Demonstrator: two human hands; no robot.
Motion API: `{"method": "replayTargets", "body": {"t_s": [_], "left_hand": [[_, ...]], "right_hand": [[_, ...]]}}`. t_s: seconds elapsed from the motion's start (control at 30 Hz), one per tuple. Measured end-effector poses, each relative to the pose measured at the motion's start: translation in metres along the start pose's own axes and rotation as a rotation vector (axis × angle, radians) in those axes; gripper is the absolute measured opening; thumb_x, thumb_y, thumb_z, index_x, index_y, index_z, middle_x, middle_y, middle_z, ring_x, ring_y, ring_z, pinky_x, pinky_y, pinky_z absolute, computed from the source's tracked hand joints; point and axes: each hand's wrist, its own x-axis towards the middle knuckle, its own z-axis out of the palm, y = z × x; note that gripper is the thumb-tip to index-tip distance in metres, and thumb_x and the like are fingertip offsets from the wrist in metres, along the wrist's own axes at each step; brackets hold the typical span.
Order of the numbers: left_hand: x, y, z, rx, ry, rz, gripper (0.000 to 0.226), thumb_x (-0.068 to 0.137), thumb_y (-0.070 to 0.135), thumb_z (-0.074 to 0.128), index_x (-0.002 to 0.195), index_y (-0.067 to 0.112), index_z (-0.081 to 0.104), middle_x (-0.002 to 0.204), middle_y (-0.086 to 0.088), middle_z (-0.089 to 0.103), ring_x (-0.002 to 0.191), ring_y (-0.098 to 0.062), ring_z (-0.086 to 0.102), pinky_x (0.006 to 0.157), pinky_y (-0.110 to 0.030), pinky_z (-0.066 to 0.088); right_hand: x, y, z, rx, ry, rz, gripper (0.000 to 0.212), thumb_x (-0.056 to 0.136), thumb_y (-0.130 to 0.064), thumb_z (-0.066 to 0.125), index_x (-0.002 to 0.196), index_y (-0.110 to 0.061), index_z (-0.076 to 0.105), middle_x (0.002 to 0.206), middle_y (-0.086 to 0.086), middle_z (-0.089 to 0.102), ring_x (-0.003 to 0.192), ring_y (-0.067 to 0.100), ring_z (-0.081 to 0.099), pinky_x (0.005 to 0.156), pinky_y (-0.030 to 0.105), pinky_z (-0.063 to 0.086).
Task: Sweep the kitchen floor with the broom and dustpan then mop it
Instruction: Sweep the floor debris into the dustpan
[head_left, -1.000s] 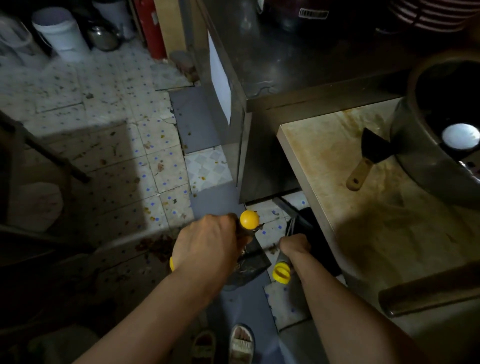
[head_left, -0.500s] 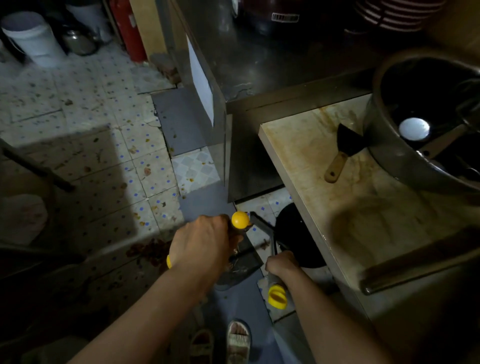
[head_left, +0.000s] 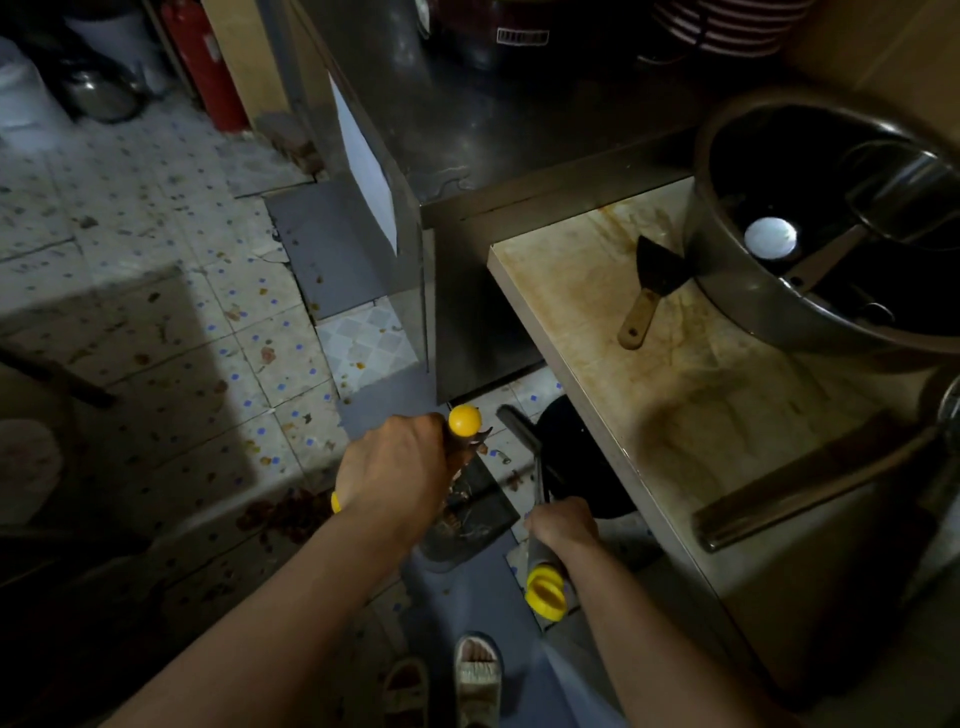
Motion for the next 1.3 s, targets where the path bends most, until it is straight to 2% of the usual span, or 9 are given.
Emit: {"method": "replayTargets", "body": {"t_s": [0.3,0.47,0.63,0.77,0.87,0.93,1.0,1.17,1.3], "left_hand": [[0.023,0.018,-0.001,0.077,0.029,0.053,0.033,0.094,0.048,0.046,0.108,0.02,0.059,0.103,-0.005,0.063,0.094,-0.025,0.063,0.067,-0.03,0.041],[0.038,0.026,0.004,0.102,0.038,0.046,0.026,0.094,0.042,0.05,0.11,0.023,0.058,0.105,-0.004,0.063,0.095,-0.025,0.062,0.068,-0.03,0.04],[0.044,0.033,0.004,0.115,0.048,0.068,0.028,0.094,0.045,0.049,0.11,0.023,0.059,0.104,-0.004,0.063,0.096,-0.025,0.063,0.067,-0.029,0.039],[0.043,0.034,0.005,0.11,0.055,0.07,0.03,0.094,0.047,0.048,0.109,0.023,0.06,0.103,-0.004,0.064,0.096,-0.025,0.063,0.067,-0.029,0.039],[0.041,0.034,0.003,0.092,0.034,0.072,0.035,0.093,0.051,0.046,0.111,0.024,0.059,0.103,-0.004,0.063,0.096,-0.025,0.062,0.068,-0.029,0.039],[0.038,0.035,0.002,0.081,0.021,0.064,0.037,0.092,0.053,0.046,0.111,0.024,0.058,0.102,-0.004,0.063,0.095,-0.024,0.062,0.069,-0.03,0.04],[0.036,0.036,0.002,0.075,0.015,0.049,0.037,0.092,0.053,0.045,0.11,0.023,0.059,0.102,-0.004,0.063,0.094,-0.024,0.062,0.07,-0.03,0.041],[0.026,0.028,-0.001,0.056,0.002,0.022,0.033,0.093,0.048,0.049,0.108,0.02,0.06,0.1,-0.004,0.064,0.091,-0.023,0.062,0.067,-0.028,0.039],[0.02,0.023,-0.003,0.051,-0.002,0.026,0.031,0.094,0.046,0.048,0.106,0.021,0.06,0.098,-0.004,0.065,0.09,-0.023,0.063,0.065,-0.028,0.039]], "right_hand": [[-0.001,-0.001,0.0,-0.009,-0.105,0.09,0.041,0.095,-0.023,0.049,0.128,0.0,0.056,0.135,0.014,0.053,0.122,0.029,0.054,0.098,0.031,0.047],[0.008,-0.007,0.008,0.006,-0.204,0.083,0.033,0.095,-0.02,0.046,0.117,0.001,0.057,0.118,0.017,0.058,0.092,0.027,0.06,0.081,0.024,0.046],[0.006,-0.015,0.002,-0.172,-0.161,-0.052,0.037,0.103,-0.024,0.032,0.13,-0.006,0.051,0.145,0.016,0.043,0.132,0.029,0.042,0.107,0.03,0.035],[0.002,-0.007,-0.016,-0.279,-0.205,-0.093,0.042,0.1,-0.024,0.039,0.136,-0.005,0.05,0.142,0.014,0.046,0.132,0.029,0.044,0.094,0.025,0.039],[-0.003,-0.004,-0.034,-0.13,-0.26,-0.127,0.035,0.096,-0.012,0.047,0.127,0.003,0.054,0.134,0.018,0.052,0.125,0.028,0.05,0.092,0.028,0.042],[-0.008,-0.002,-0.044,-0.04,-0.291,-0.106,0.01,0.092,-0.007,0.053,0.096,-0.002,0.061,0.111,0.016,0.056,0.103,0.023,0.054,0.096,0.03,0.044],[-0.005,0.002,-0.046,0.065,-0.31,-0.055,0.018,0.085,-0.007,0.06,0.071,-0.013,0.051,0.094,0.011,0.054,0.09,0.02,0.051,0.09,0.031,0.047],[0.001,0.008,-0.029,0.182,-0.228,0.057,0.012,0.074,-0.009,0.068,0.074,-0.006,0.056,0.097,0.016,0.062,0.102,0.033,0.064,0.091,0.039,0.052],[0.008,0.002,-0.028,0.283,-0.202,0.113,0.013,0.079,-0.001,0.063,0.091,0.004,0.061,0.091,0.021,0.06,0.089,0.033,0.062,0.084,0.041,0.052]]}}
